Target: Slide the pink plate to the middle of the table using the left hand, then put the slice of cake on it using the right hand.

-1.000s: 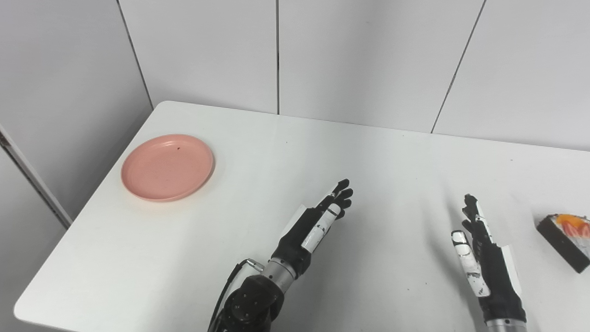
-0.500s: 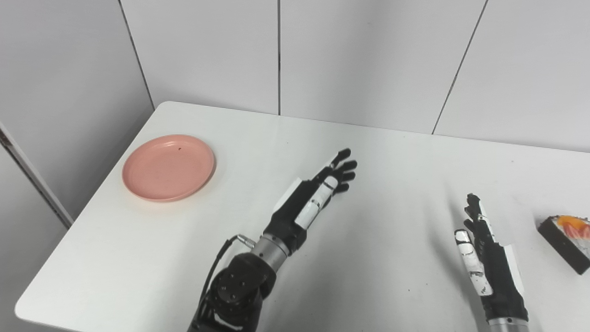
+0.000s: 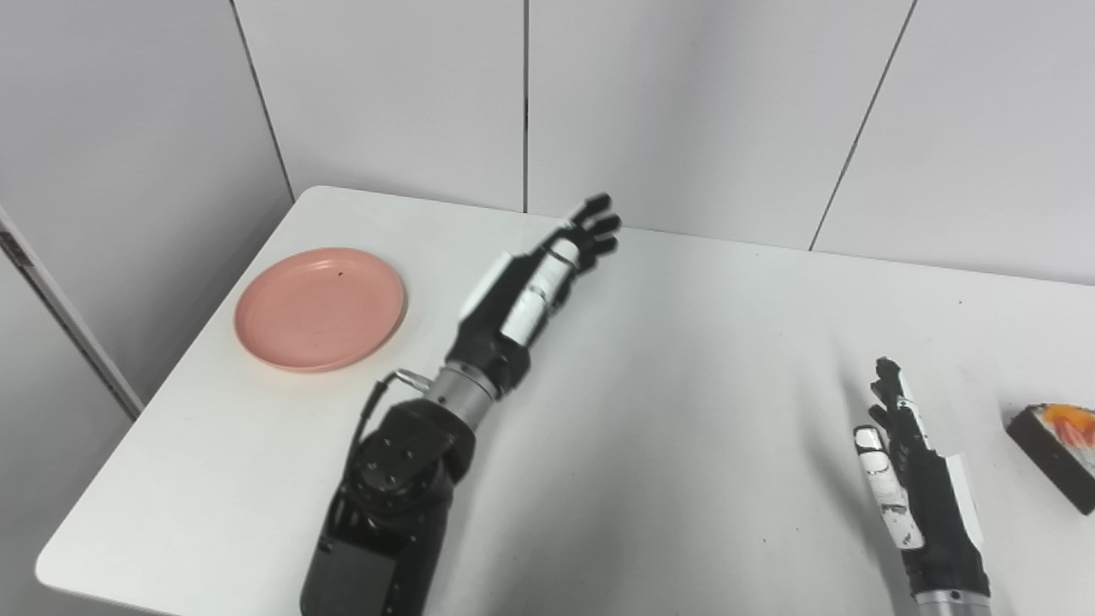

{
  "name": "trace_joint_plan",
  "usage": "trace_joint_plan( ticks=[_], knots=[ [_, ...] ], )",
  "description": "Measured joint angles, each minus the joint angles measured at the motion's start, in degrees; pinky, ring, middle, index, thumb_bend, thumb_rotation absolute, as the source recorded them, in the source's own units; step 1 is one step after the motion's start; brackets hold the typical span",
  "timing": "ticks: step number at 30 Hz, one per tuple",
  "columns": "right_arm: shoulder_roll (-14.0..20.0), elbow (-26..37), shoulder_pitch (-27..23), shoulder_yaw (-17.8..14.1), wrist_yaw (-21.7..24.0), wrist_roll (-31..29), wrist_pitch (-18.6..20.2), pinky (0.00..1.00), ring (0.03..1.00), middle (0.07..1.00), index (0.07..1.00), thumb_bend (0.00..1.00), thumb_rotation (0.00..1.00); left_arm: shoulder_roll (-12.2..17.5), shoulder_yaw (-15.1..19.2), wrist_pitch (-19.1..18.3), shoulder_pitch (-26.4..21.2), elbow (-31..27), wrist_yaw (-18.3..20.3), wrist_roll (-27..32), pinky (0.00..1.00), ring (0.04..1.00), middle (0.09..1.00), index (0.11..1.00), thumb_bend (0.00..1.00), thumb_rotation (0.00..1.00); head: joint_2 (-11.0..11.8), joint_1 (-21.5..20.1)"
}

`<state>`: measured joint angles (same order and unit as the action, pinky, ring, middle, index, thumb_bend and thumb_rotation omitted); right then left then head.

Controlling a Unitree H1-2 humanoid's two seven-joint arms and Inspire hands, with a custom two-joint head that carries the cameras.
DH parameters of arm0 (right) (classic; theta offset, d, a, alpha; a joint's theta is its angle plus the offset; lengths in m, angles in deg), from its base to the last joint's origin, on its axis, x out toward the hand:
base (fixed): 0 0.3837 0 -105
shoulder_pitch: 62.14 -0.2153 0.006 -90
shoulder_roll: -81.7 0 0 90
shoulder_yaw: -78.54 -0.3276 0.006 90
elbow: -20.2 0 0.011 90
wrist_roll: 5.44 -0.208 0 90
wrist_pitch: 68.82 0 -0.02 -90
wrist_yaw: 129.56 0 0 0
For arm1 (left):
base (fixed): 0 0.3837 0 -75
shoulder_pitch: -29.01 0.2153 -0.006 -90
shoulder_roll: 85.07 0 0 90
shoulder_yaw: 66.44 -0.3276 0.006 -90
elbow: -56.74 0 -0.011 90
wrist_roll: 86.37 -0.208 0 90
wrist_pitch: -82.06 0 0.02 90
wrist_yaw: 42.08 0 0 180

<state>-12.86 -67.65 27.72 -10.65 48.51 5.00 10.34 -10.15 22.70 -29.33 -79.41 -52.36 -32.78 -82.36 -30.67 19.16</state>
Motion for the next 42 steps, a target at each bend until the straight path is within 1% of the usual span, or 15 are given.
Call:
trace_joint_plan(
  ticks=[3, 6, 8, 12, 14, 16, 21, 24, 26, 27, 30, 33, 37, 40, 42],
  knots=[
    [0.01, -0.04, -0.02, -0.05, 0.0, 0.01, -0.03, 0.94, 0.962, 0.978, 0.964, 0.37, 1.0, 1.2, 2.45, -0.05, -1.49, 0.05, -0.56, 1.28, 0.99, 0.912, 0.913, 0.898, 0.46, 1.0, 0.09, 0.18],
    [0.09, -0.04, -0.02, -0.04, 0.0, 0.05, -0.03, 0.94, 0.963, 0.979, 0.966, 0.38, 1.0, 2.13, 3.58, -0.04, -2.17, 0.37, -0.9, 1.76, 0.98, 0.904, 0.907, 0.891, 0.46, 1.0, 0.26, 0.35],
    [0.1, -0.07, -0.03, -0.05, 0.01, 0.02, -0.03, 0.94, 0.963, 0.979, 0.966, 0.4, 1.0, 2.62, 4.74, 0.06, -2.55, 1.07, -1.1, 2.24, 0.95, 0.898, 0.907, 0.899, 0.46, 1.0, 0.35, 0.53],
    [0.11, -0.15, -0.13, -0.07, 0.01, -0.29, -0.05, 0.94, 0.963, 0.979, 0.966, 0.39, 1.0, 4.86, 8.0, 0.28, -4.72, 3.93, -1.96, 3.57, 0.94, 0.893, 0.905, 0.9, 0.46, 1.0, 0.44, 0.7],
    [0.2, -0.16, -0.12, -0.18, 0.02, -0.32, -0.05, 0.94, 0.963, 0.978, 0.965, 0.38, 1.0, 5.98, 9.54, 0.95, -5.48, 4.46, -2.25, 4.44, 0.9, 0.888, 0.9, 0.888, 0.47, 1.0, 0.7, 0.97],
    [0.29, -0.24, -0.15, -0.26, 0.02, -0.32, -0.04, 0.94, 0.963, 0.978, 0.965, 0.38, 1.0, 6.84, 11.41, 1.99, -6.55, 6.94, -2.32, 5.8, 0.89, 0.884, 0.898, 0.886, 0.46, 1.0, 0.79, 1.14],
    [0.29, -0.22, -0.18, -0.25, 0.03, -0.3, -0.04, 0.95, 0.966, 0.98, 0.969, 0.35, 1.0, 10.02, 14.16, 4.71, -8.3, 12.61, -2.67, 6.54, 0.88, 0.883, 0.899, 0.888, 0.47, 1.0, 1.05, 1.85],
    [0.39, -0.17, -0.14, -0.35, 0.12, -0.44, -0.03, 0.95, 0.968, 0.982, 0.97, 0.37, 1.0, 11.55, 15.85, 5.28, -9.06, 14.36, -3.5, 7.05, 0.87, 0.879, 0.888, 0.872, 0.46, 1.0, 1.4, 2.37],
    [0.39, -0.18, -0.1, -0.48, 0.16, -0.7, -0.03, 0.96, 0.969, 0.982, 0.971, 0.38, 1.0, 11.71, 17.09, 5.28, -9.49, 15.22, -4.43, 7.47, 0.87, 0.881, 0.888, 0.87, 0.46, 1.0, 1.49, 2.46],
    [0.42, -0.18, -0.07, -0.51, 0.21, -0.84, -0.03, 0.96, 0.969, 0.982, 0.971, 0.38, 1.0, 11.75, 17.39, 5.28, -9.67, 15.63, -4.76, 7.47, 0.87, 0.881, 0.888, 0.87, 0.46, 1.0, 1.49, 2.46],
    [0.56, -0.19, -0.08, -0.51, 0.49, -1.02, -0.03, 0.96, 0.97, 0.986, 0.977, 0.35, 1.0, 12.35, 17.99, 5.85, -9.96, 17.56, -5.33, 7.47, 0.87, 0.884, 0.892, 0.874, 0.45, 0.96, 1.76, 3.25],
    [0.61, -0.2, -0.13, -0.51, 0.82, -1.08, -0.03, 0.96, 0.968, 0.982, 0.973, 0.34, 1.0, 13.18, 19.1, 7.3, -10.62, 21.02, -6.32, 7.48, 0.89, 0.895, 0.897, 0.881, 0.43, 1.0, 1.85, 3.6],
    [0.65, -0.19, -0.11, -0.78, 0.87, -1.14, -0.02, 0.97, 0.97, 0.984, 0.975, 0.34, 1.0, 14.44, 20.8, 8.06, -10.83, 23.27, -7.26, 7.52, 0.89, 0.889, 0.89, 0.869, 0.42, 1.0, 1.85, 3.87],
    [0.74, -0.2, -0.06, -0.88, 1.05, -1.14, -0.02, 0.97, 0.972, 0.985, 0.976, 0.33, 1.0, 15.47, 21.61, 9.46, -10.91, 25.24, -7.3, 8.45, 0.89, 0.893, 0.888, 0.862, 0.43, 1.0, 2.02, 4.22],
    [0.73, -0.19, -0.05, -0.93, 1.1, -1.22, -0.02, 0.97, 0.973, 0.986, 0.977, 0.33, 1.0, 16.44, 22.42, 10.55, -11.34, 28.4, -7.33, 8.71, 0.9, 0.894, 0.891, 0.869, 0.42, 1.0, 2.02, 4.22]
  ],
)
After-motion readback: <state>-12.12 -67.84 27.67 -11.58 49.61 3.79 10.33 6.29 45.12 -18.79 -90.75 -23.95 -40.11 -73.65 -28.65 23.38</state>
